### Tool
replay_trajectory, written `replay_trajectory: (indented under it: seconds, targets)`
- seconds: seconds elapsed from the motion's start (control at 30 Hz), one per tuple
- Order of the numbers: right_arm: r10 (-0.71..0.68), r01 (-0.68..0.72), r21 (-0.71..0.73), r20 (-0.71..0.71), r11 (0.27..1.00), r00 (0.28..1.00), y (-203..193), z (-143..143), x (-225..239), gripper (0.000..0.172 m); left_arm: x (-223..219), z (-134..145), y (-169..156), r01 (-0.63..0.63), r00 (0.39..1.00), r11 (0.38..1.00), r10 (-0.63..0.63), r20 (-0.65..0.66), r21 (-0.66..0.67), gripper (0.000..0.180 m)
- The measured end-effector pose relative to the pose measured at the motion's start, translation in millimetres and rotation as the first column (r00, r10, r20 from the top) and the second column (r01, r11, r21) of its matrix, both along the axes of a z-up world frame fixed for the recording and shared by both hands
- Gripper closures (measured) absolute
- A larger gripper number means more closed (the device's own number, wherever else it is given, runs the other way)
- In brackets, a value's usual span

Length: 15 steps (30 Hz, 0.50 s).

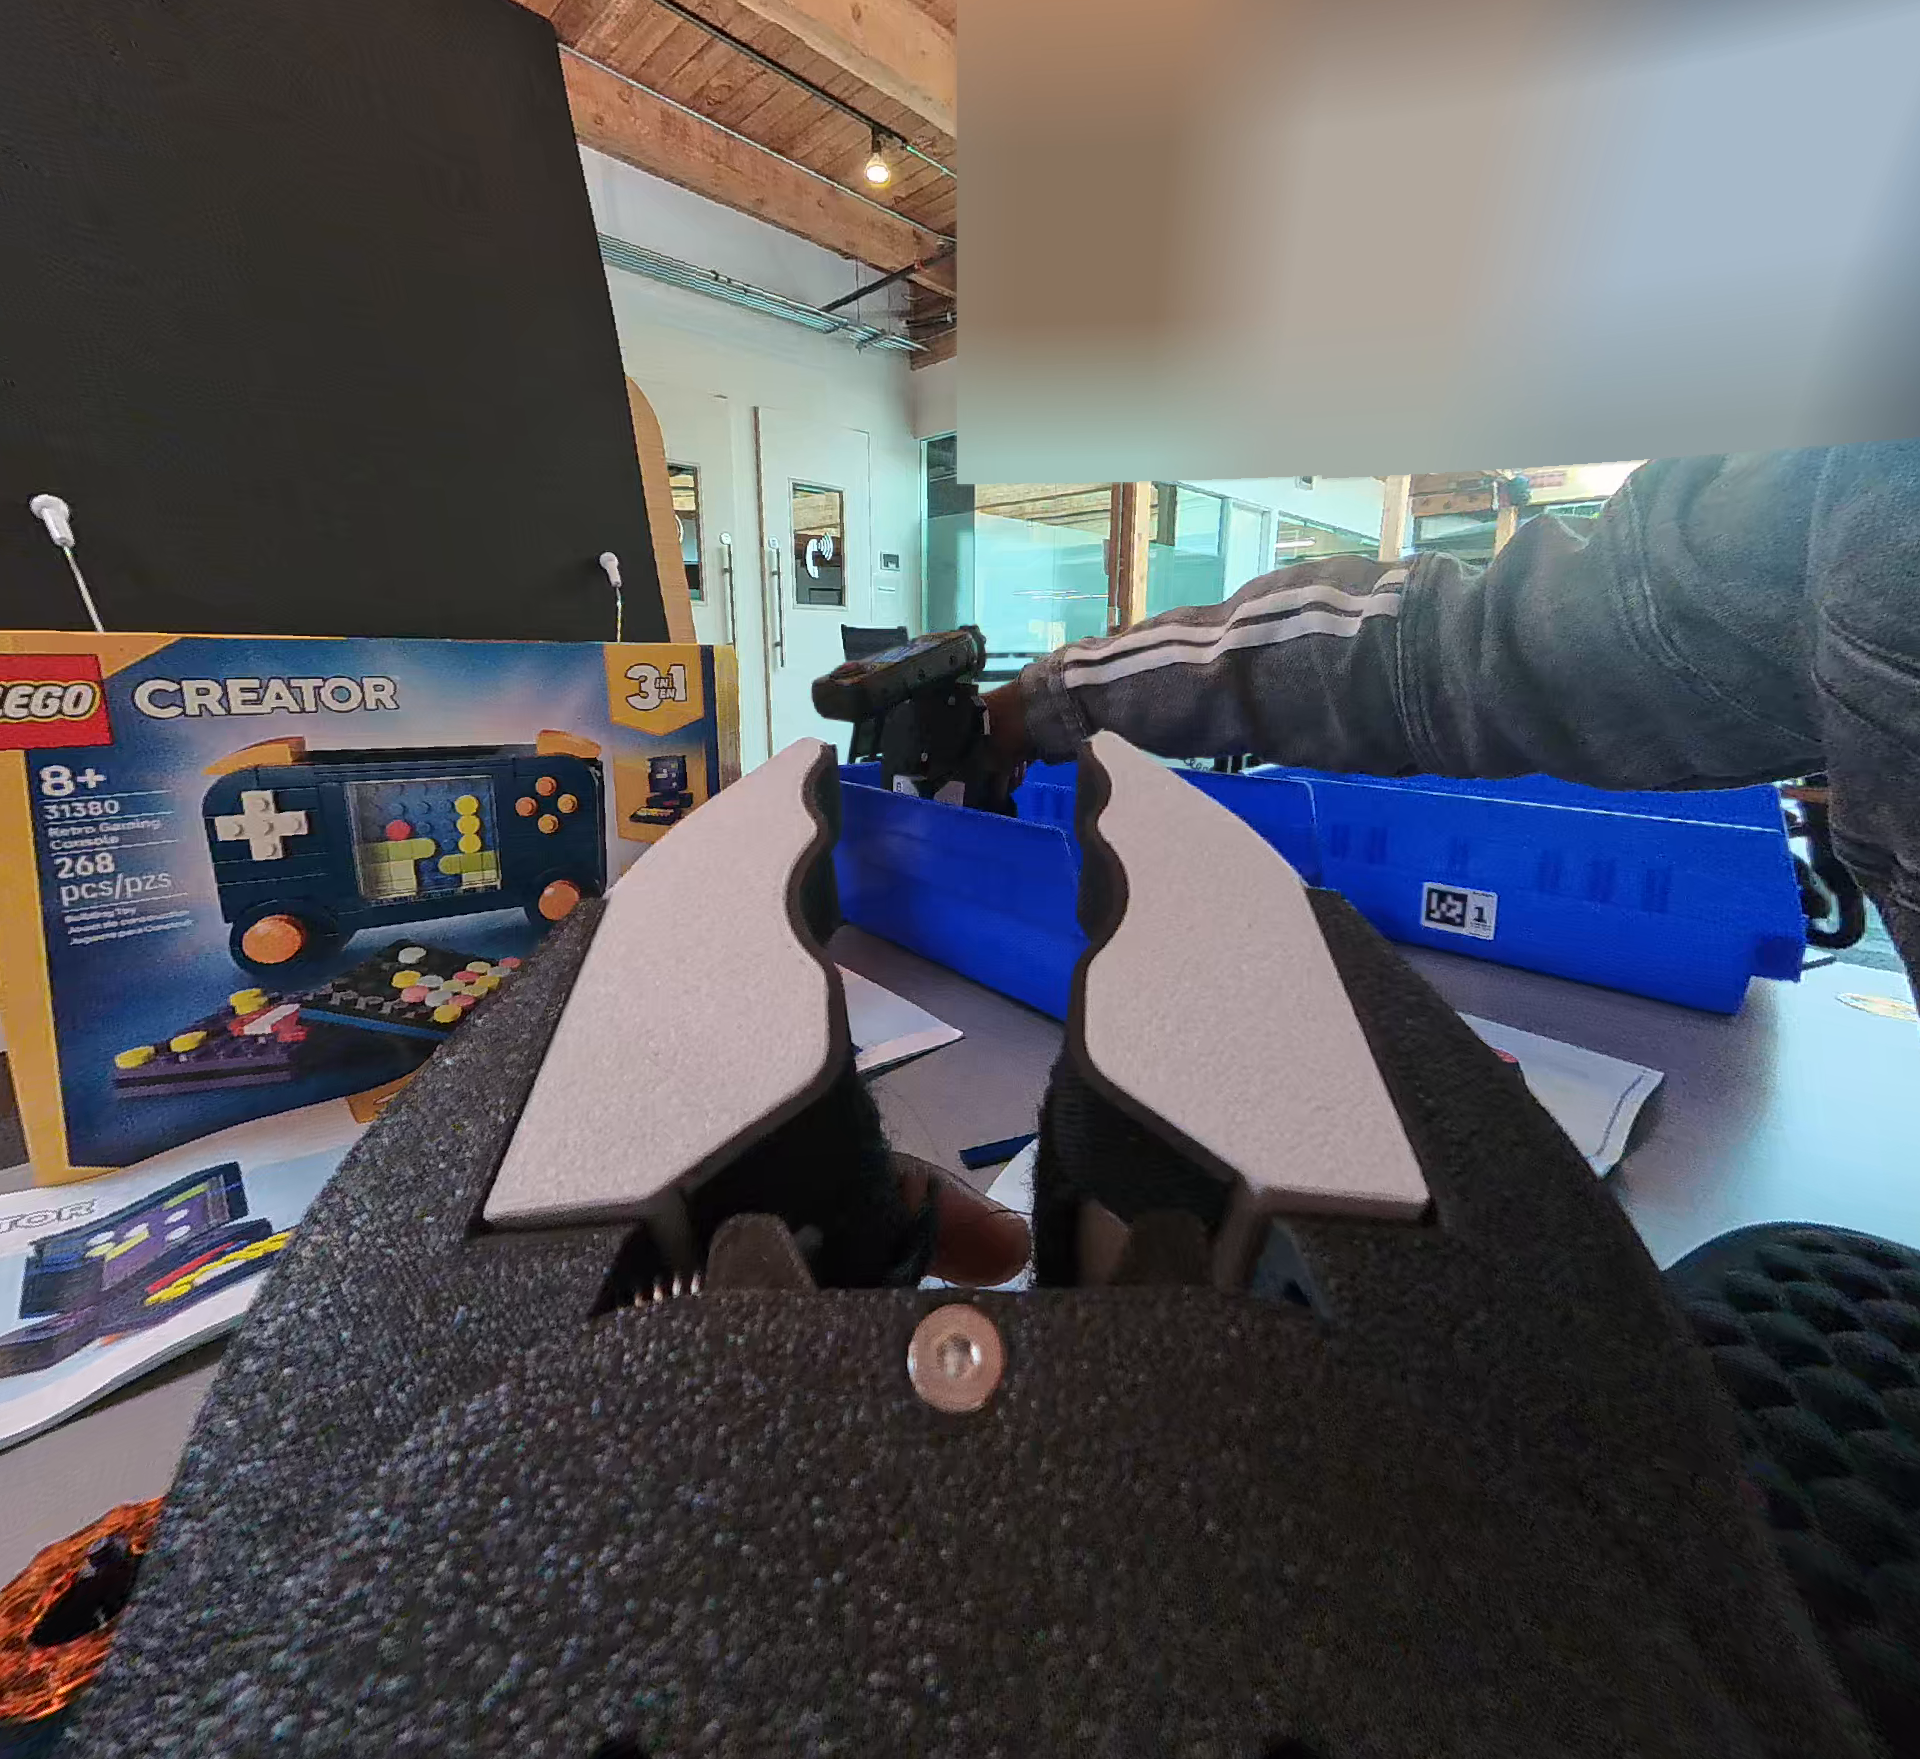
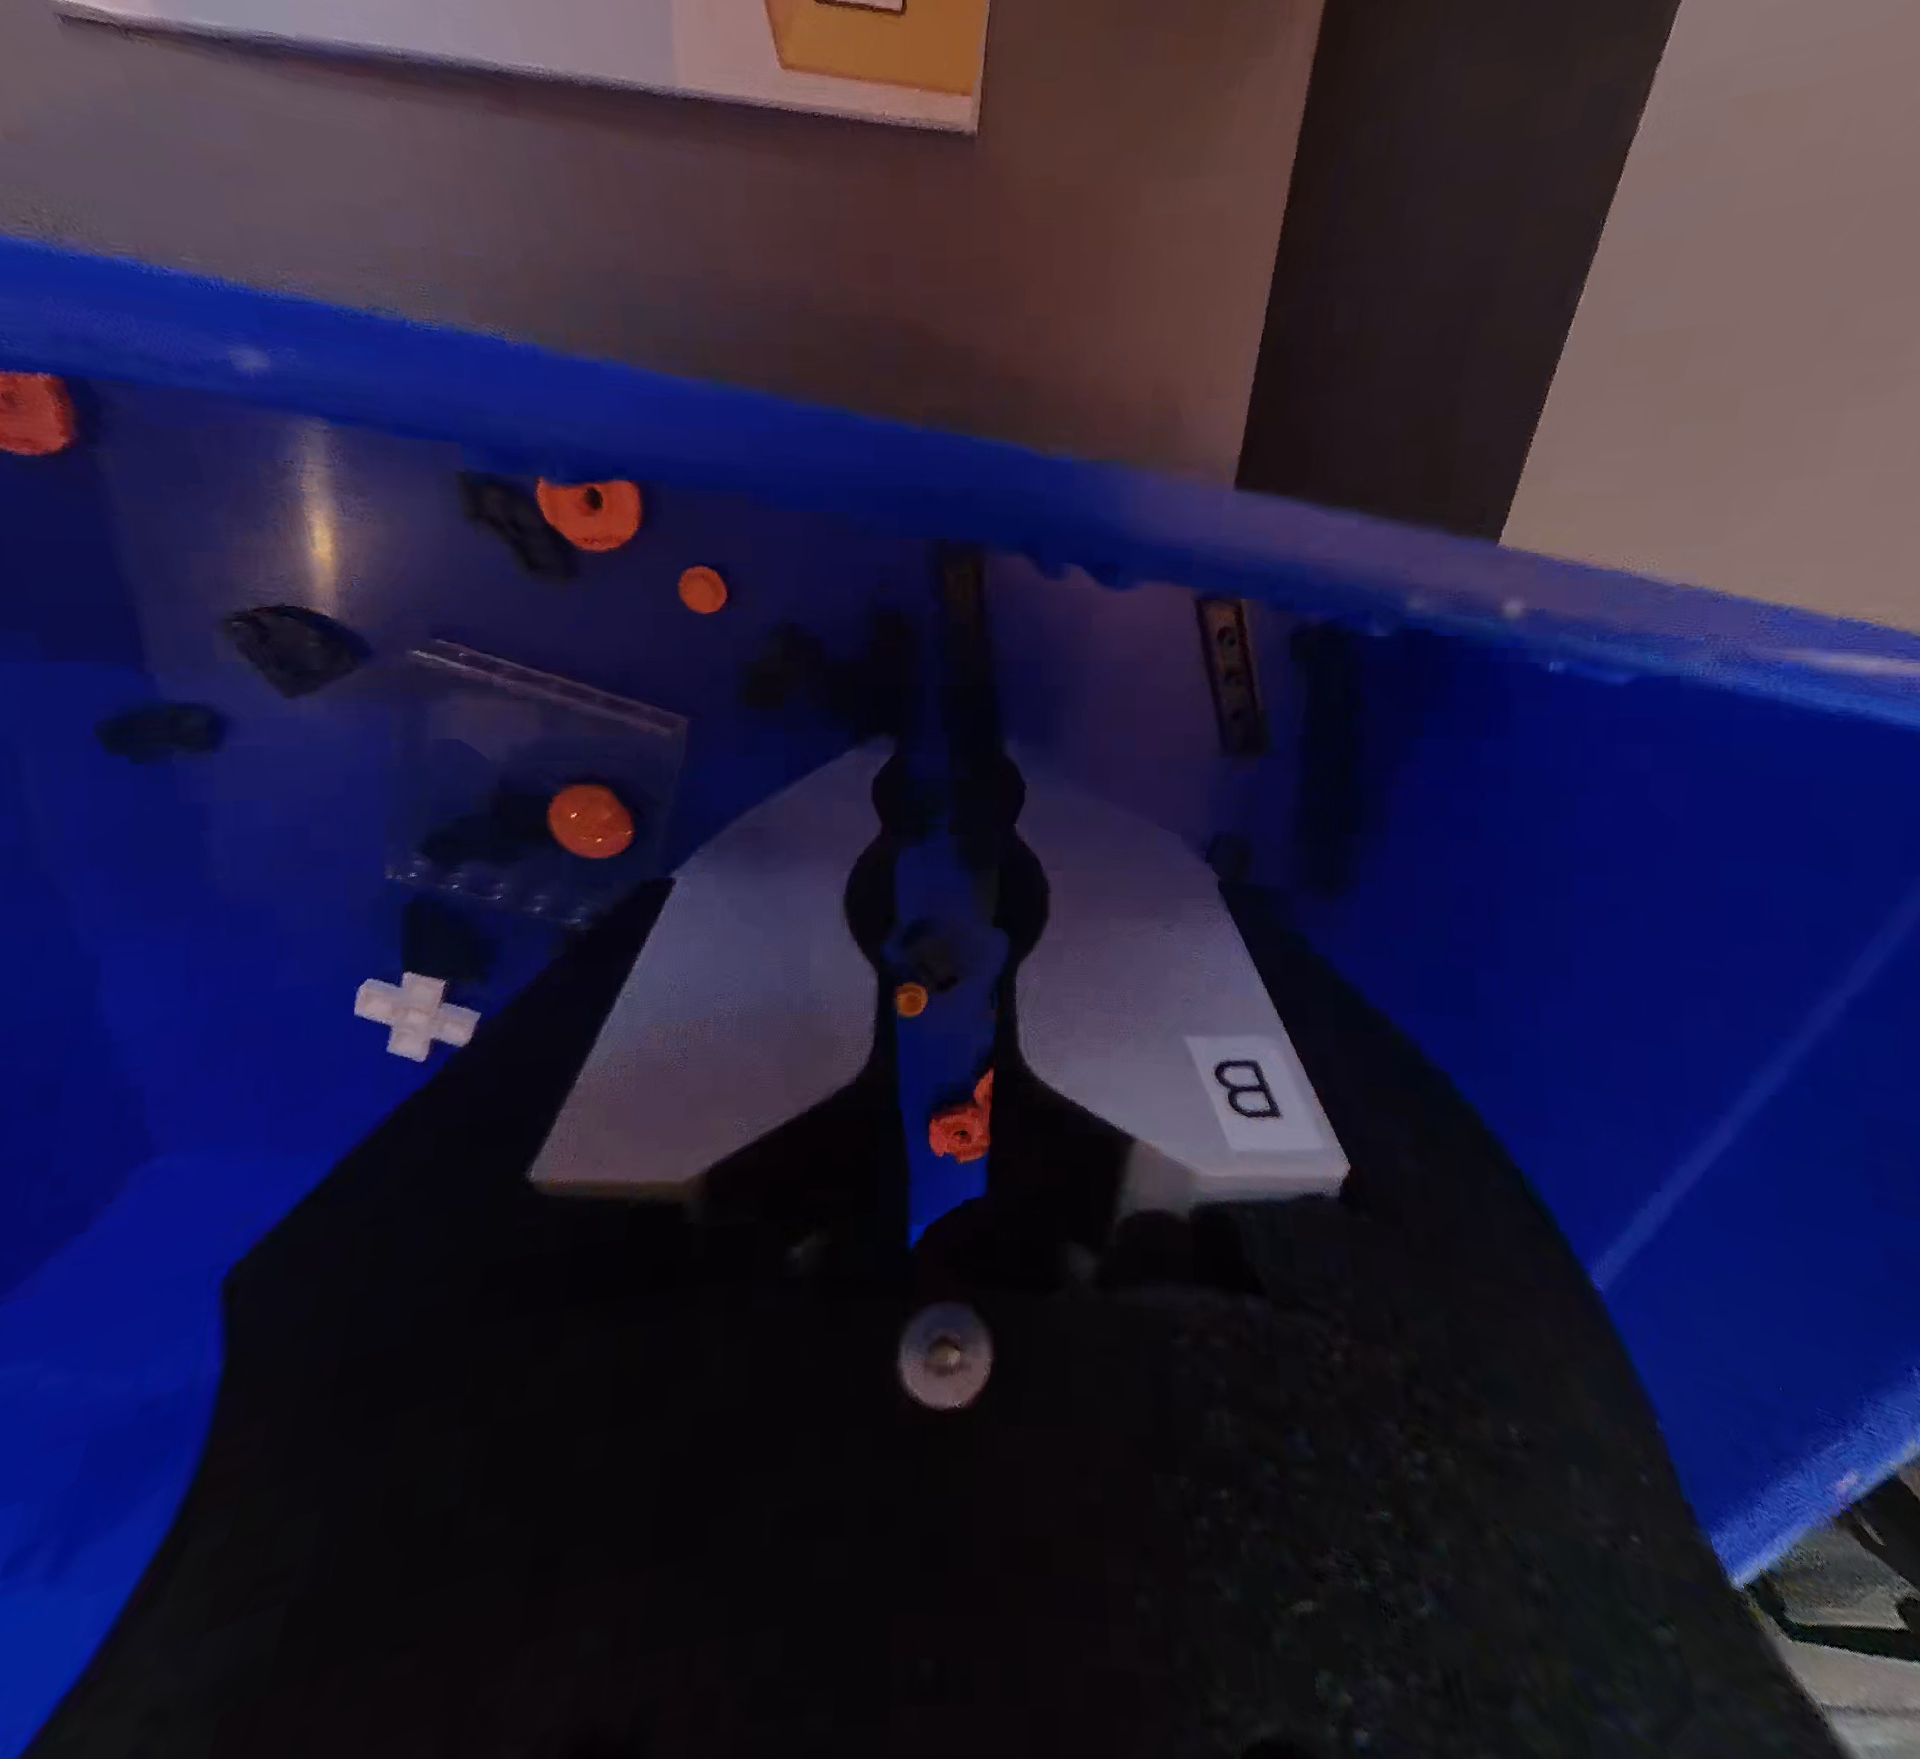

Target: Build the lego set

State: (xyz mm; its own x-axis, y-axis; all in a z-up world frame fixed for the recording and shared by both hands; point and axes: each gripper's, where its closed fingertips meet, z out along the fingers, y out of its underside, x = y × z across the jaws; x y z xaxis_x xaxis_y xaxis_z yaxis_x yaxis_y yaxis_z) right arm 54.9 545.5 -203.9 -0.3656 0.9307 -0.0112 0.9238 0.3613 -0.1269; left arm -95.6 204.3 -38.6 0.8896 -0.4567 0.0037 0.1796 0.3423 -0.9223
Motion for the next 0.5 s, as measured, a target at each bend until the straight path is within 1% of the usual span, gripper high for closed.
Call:
replay_trajectory:
  seconds: [0.07,0.1,0.23,0.3,0.33,0.4,0.47,0.5]
  targets:
    - [0.008,-0.008,0.020,0.019,1.000,1.000,4,-7,-1,0.158,0,0,0,0.001,1.000,1.000,-0.001,-0.004,0.002,0.138]
    - [0.014,-0.015,0.032,0.011,0.999,1.000,6,-8,-3,0.163,1,1,-1,0.002,1.000,1.000,-0.002,-0.006,0.004,0.138]
    - [0.034,-0.034,0.026,-0.003,0.999,0.999,6,-7,-4,0.164,1,1,-1,-0.001,1.000,1.000,0.002,-0.018,0.007,0.138]
    - [-0.011,0.011,0.006,-0.043,1.000,0.999,0,0,-5,0.164,1,2,-2,-0.006,1.000,1.000,0.006,-0.020,0.014,0.138]
    - [-0.045,0.044,-0.014,-0.088,0.999,0.995,-5,10,-5,0.164,0,3,-3,-0.009,1.000,1.000,0.009,-0.019,0.016,0.138]
    - [-0.153,0.138,-0.092,-0.194,0.986,0.969,-19,42,-3,0.164,-2,6,-4,-0.018,1.000,1.000,0.019,-0.011,0.022,0.139]
    - [-0.268,0.205,-0.215,-0.327,0.955,0.906,-41,83,2,0.164,-3,11,-7,-0.019,1.000,0.999,0.019,0.002,0.032,0.139]
    - [-0.328,0.217,-0.293,-0.413,0.931,0.850,-55,108,2,0.164,-3,14,-8,-0.014,1.000,0.999,0.014,0.016,0.034,0.139]
